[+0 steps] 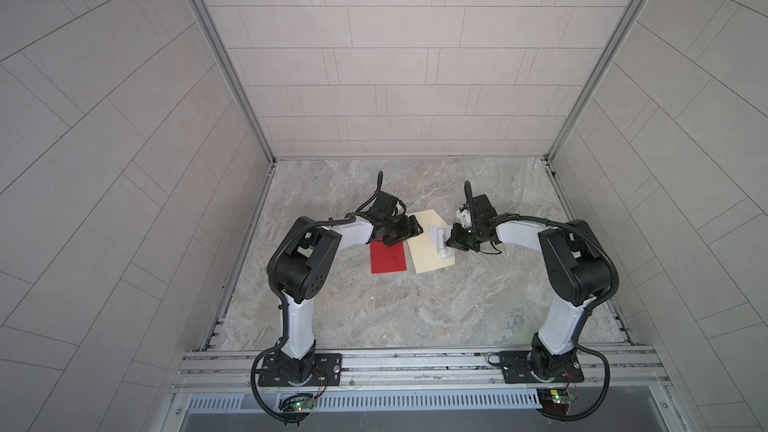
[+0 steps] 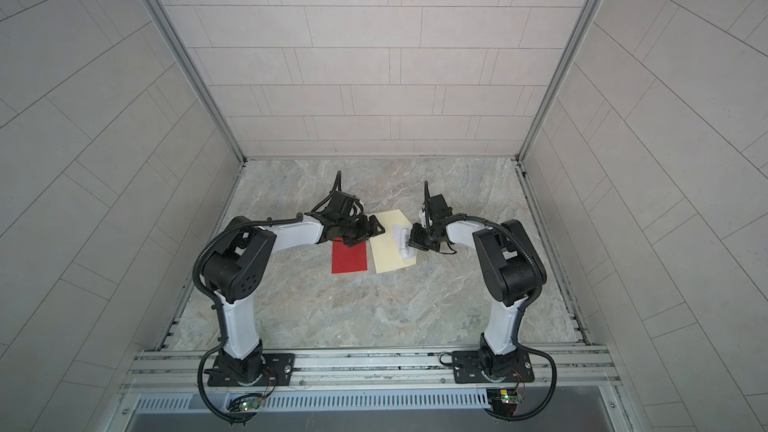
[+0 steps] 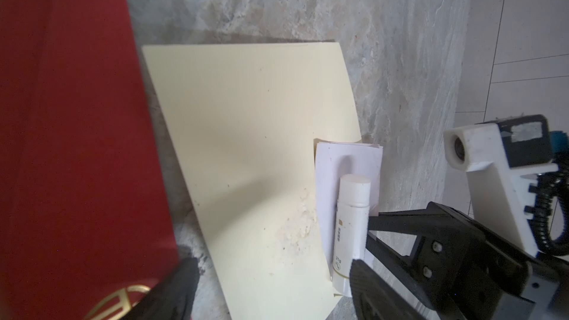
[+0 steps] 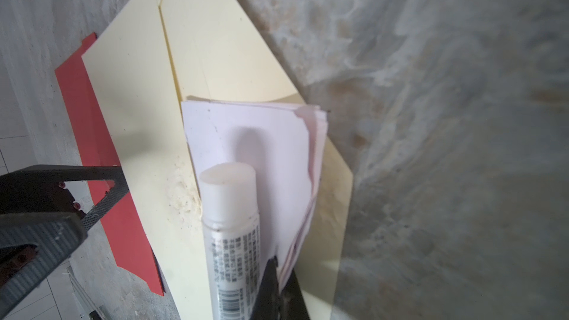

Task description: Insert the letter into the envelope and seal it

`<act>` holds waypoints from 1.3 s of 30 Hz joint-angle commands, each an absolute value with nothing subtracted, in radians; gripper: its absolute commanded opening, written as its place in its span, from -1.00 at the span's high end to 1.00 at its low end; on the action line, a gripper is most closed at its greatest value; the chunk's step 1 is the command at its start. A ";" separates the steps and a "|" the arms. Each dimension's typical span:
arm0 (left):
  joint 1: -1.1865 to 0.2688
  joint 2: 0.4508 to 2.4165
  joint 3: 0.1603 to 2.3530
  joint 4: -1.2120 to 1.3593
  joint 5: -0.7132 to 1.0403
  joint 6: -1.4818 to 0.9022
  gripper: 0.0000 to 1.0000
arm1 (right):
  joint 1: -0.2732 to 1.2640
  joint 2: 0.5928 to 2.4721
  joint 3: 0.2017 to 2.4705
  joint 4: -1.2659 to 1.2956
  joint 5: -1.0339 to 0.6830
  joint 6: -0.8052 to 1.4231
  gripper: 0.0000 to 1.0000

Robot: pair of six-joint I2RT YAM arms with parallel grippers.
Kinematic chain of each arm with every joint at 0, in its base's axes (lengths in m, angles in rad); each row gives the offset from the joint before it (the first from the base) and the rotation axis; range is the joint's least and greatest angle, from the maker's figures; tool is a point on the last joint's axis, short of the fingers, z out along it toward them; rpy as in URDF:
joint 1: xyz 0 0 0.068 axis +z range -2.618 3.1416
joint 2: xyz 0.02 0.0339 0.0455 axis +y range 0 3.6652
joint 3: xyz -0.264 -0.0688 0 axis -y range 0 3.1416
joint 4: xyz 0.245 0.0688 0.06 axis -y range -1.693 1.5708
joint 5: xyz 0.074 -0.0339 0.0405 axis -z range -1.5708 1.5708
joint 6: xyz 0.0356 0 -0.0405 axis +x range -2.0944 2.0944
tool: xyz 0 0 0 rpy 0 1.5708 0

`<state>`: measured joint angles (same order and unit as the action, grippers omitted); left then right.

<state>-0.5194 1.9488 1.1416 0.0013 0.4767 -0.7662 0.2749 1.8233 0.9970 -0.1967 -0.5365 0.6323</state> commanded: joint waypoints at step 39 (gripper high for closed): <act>-0.580 2.193 1.278 0.089 0.559 -0.875 -0.71 | 0.287 1.760 1.007 -0.230 -0.385 0.714 1.00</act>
<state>-0.5781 2.1361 1.3376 0.1333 0.5385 -0.8452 0.3000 1.7889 1.0363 -0.2348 -0.4438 0.6788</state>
